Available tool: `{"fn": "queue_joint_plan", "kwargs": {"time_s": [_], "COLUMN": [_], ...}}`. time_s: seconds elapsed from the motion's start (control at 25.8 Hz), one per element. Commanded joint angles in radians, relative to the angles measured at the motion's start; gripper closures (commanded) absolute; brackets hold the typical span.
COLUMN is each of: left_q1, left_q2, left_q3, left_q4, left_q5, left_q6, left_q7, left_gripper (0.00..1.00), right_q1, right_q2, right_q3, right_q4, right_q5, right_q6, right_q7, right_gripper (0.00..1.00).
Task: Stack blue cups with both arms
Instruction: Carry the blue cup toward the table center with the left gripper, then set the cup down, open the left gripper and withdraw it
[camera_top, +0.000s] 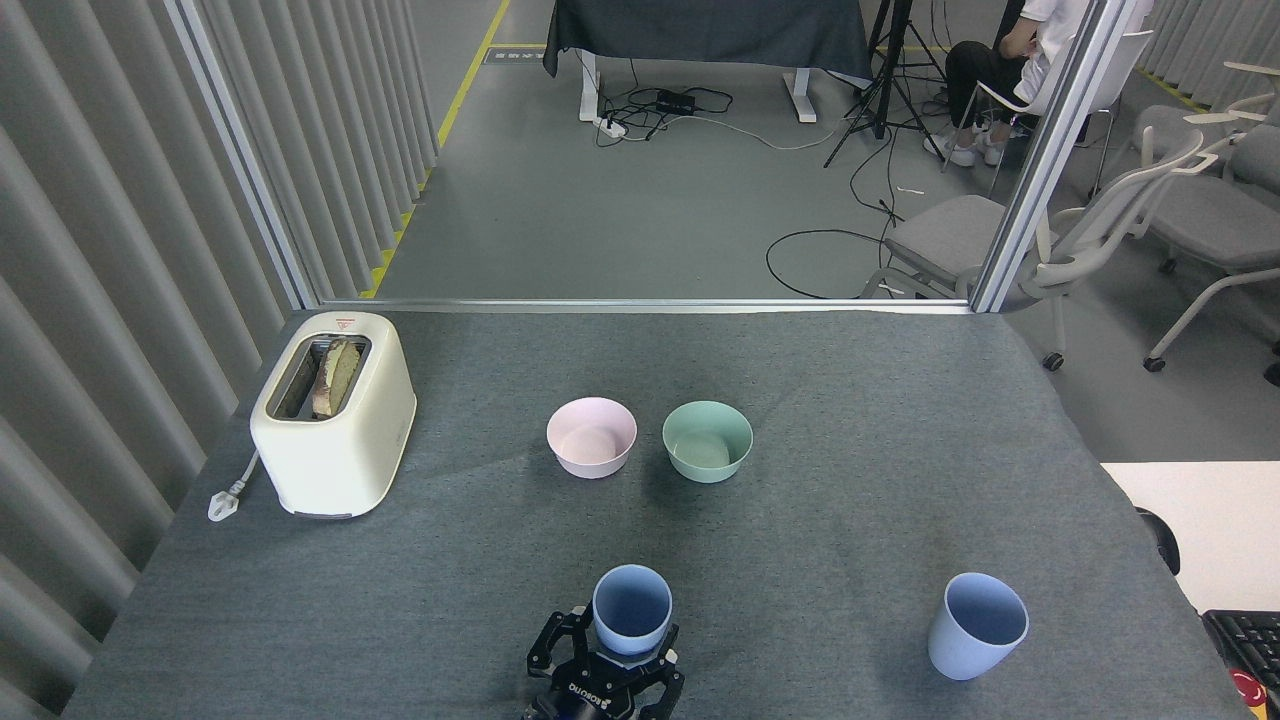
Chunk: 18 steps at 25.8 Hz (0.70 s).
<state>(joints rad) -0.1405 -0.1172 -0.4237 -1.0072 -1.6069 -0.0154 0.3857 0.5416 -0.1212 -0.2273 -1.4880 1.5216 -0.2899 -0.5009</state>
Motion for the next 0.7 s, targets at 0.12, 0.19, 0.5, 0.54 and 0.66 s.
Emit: {"fn": "queue_joint_plan", "kwargs": {"time_s": [0.12, 0.19, 0.5, 0.54, 0.66], "left_q1": [0.022, 0.039, 0.142, 0.157, 0.217], "left_q2": [0.011, 0.034, 0.103, 0.111, 0.133], "left_q3": [0.002, 0.0, 0.051, 0.062, 0.088], "left_q4": [-0.025, -0.068, -0.163, -0.176, -0.246], "left_q5": [0.002, 0.004, 0.004, 0.004, 0.004], "left_q6": [-0.015, -0.018, -0.017, -0.017, -0.018], "left_q7": [-0.004, -0.004, -0.004, -0.004, -0.005], "left_gripper": [0.0, 0.0, 0.0, 0.0, 0.0], "right_q1": [0.003, 0.003, 0.003, 0.003, 0.003], "right_q2": [0.002, 0.002, 0.003, 0.003, 0.003], "right_q3": [0.0, 0.0, 0.002, 0.002, 0.002], "right_q4": [0.0, 0.0, 0.0, 0.0, 0.0], "right_q5": [-0.001, -0.001, -0.001, -0.001, -0.001], "right_q6": [0.0, -0.002, -0.002, -0.002, -0.002], "right_q7": [-0.002, -0.002, -0.002, -0.002, -0.002], "right_gripper": [0.0, 0.0, 0.0, 0.0, 0.0]}}
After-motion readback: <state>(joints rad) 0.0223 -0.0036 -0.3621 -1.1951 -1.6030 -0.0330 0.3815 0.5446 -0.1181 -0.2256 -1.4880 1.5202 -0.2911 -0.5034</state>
